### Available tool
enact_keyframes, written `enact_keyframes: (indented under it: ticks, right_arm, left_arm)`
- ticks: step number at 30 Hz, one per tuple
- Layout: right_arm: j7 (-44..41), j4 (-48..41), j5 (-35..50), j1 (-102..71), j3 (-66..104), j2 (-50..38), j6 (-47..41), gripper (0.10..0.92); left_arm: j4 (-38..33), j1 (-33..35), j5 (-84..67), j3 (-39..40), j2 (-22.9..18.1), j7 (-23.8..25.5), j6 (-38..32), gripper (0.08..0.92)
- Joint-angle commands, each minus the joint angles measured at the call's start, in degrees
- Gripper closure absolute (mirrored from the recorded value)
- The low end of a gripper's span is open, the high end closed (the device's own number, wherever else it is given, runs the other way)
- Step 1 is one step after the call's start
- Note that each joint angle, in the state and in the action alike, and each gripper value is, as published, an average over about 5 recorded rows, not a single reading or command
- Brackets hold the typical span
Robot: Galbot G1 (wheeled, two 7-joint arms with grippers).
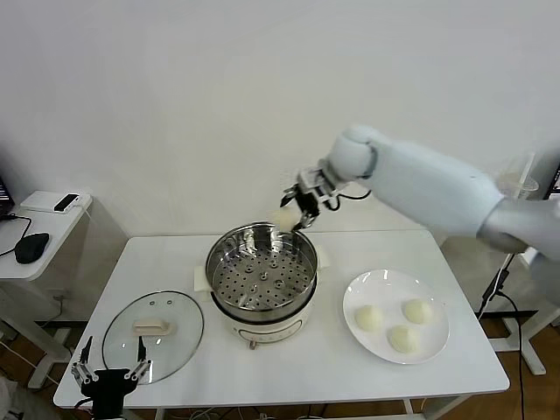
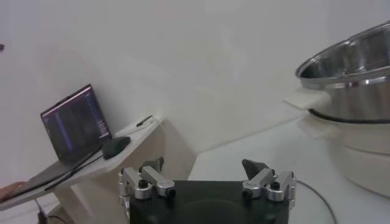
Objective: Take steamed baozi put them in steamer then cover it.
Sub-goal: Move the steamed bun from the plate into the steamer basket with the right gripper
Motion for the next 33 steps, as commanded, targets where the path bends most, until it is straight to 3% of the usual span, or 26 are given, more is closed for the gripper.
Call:
enact_keyframes:
  ticks: [1,8,17,31,33]
  right_arm:
    - [2.1,-3.4,-10.8,0.4,-7.4,8.4,10.3,0.389]
    - [5.5,-11.1,-22.5,-4.2,-6.0,11.8,19.0,0.389]
    - [9.8,-16.1,-30.5,-7.4,-3.5,14.4,25.7,0.392]
    - [13.7,-21.5,-35.1,-9.0,-0.2,18.0,30.4,0.384]
    - [13.7,-21.8,-34.7,-9.0,-0.3,18.1,30.4,0.354]
  left_arm:
    - [-0.2,0.2,0.0,-1.1,-0.2,-0.3,-0.1,0.177]
    - [-0.5,0.4,0.1,-1.4,-0.7,-0.6,-0.1,0.177]
    - [0.2,0.1,0.0,-1.8,-0.8,-0.7,-0.1,0.177]
    - [0.5,0.0,0.1,-1.9,-0.8,-1.0,-0.2,0.177]
    - [0.4,0.0,0.1,-1.9,-0.8,-1.1,-0.2,0.177]
